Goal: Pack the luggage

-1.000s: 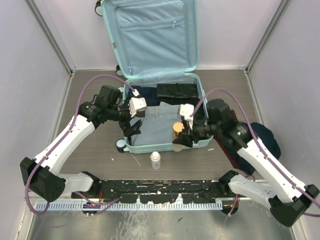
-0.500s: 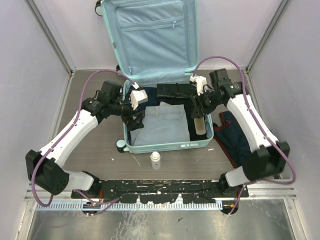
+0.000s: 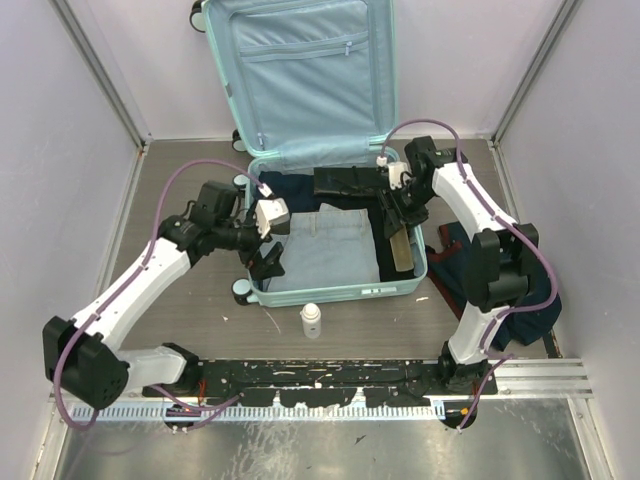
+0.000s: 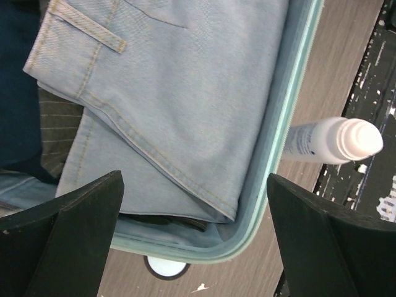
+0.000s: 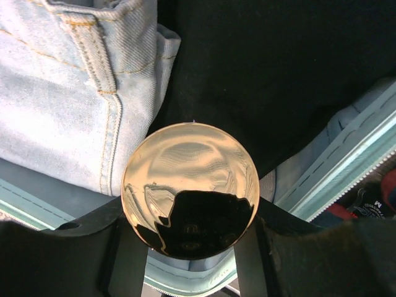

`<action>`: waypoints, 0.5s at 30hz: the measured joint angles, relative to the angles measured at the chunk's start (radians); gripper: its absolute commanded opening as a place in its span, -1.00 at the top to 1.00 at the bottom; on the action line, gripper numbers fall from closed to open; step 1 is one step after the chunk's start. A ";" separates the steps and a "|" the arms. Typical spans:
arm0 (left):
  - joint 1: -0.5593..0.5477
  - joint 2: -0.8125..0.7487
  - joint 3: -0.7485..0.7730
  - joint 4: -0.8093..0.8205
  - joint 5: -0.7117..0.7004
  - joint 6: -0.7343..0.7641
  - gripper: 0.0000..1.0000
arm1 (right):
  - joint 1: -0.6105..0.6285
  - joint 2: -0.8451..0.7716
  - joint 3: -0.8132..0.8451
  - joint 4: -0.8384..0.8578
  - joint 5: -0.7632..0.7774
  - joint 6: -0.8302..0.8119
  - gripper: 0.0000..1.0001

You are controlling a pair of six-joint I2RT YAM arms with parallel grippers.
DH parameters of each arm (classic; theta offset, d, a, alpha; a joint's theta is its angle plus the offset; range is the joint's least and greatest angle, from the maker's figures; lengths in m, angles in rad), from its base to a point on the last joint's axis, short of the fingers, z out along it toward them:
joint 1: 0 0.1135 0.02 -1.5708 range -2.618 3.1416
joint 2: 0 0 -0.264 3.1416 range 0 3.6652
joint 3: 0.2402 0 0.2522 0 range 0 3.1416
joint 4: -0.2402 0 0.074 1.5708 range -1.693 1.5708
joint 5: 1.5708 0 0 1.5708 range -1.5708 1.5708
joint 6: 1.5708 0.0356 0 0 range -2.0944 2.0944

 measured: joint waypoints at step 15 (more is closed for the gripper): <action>-0.079 -0.171 -0.094 -0.092 0.065 0.068 -0.96 | 0.000 -0.109 0.015 0.006 0.041 0.042 -0.78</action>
